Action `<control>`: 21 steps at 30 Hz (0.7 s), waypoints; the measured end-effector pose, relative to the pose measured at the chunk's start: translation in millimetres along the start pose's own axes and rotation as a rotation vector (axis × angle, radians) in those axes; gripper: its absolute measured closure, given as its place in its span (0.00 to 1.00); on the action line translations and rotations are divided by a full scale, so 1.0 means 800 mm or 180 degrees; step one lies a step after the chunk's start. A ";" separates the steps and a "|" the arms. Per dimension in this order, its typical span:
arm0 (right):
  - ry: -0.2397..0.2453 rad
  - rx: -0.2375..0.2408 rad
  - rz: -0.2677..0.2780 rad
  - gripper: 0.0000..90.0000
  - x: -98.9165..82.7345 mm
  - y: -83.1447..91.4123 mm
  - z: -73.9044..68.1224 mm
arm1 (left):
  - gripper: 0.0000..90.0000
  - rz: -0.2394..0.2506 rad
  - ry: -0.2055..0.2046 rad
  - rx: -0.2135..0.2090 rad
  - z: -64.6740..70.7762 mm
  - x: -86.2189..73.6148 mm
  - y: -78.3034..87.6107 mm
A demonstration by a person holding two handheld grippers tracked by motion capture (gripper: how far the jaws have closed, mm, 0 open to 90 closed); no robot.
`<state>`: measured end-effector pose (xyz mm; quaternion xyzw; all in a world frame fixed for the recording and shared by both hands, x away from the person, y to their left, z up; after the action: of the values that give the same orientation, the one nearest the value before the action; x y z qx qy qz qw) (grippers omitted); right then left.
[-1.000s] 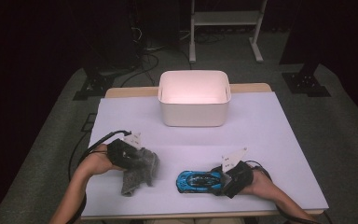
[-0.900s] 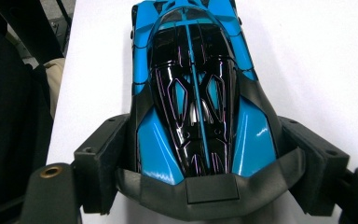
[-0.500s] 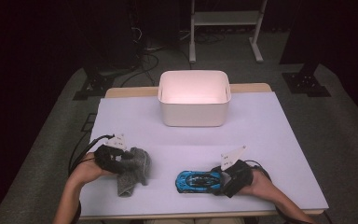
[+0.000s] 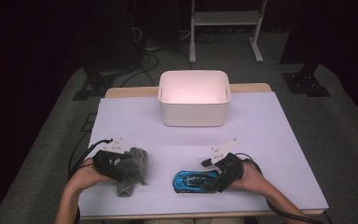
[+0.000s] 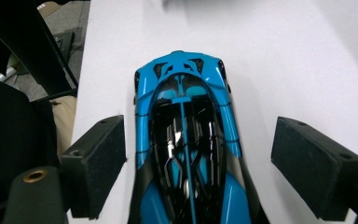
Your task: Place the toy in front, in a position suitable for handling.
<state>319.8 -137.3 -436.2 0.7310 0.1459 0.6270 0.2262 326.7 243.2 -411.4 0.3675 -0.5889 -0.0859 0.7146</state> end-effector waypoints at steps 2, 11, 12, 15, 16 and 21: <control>-0.0049 0.0029 -0.0028 0.18 -0.002 -0.004 0.006 | 0.27 0.0002 0.0008 0.0014 0.001 0.000 0.003; -0.0202 -0.0013 0.0003 0.18 -0.006 0.005 0.024 | 0.19 0.0097 0.0051 0.0141 0.005 -0.003 0.013; -0.0214 -0.0040 0.0005 0.18 -0.004 0.007 0.025 | 0.19 0.0117 0.0059 0.0155 0.006 -0.004 0.013; -0.0219 -0.0109 -0.0031 0.18 0.001 0.014 0.032 | 0.18 0.0153 0.0053 0.0182 0.009 -0.006 0.013; -0.0206 -0.0141 -0.0032 0.18 0.003 0.016 0.035 | 0.16 0.0161 0.0049 0.0187 0.010 -0.006 0.013; -0.0166 -0.0197 -0.0120 0.18 0.017 0.028 0.047 | 0.14 0.0195 0.0089 0.0237 0.010 -0.009 0.012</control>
<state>357.3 -155.4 -417.4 0.7369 0.1342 0.6076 0.2642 314.8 250.6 -410.8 0.3769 -0.5927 -0.0369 0.7108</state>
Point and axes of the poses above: each handheld gripper's, and its own axes: y roughly backward along the jaws, x roughly out of its top, z roughly to its right, the point moved 1 cm from there along -y, roughly forward along the jaws, and after that the axes turned 12 degrees about z, right-handed, at the moved point
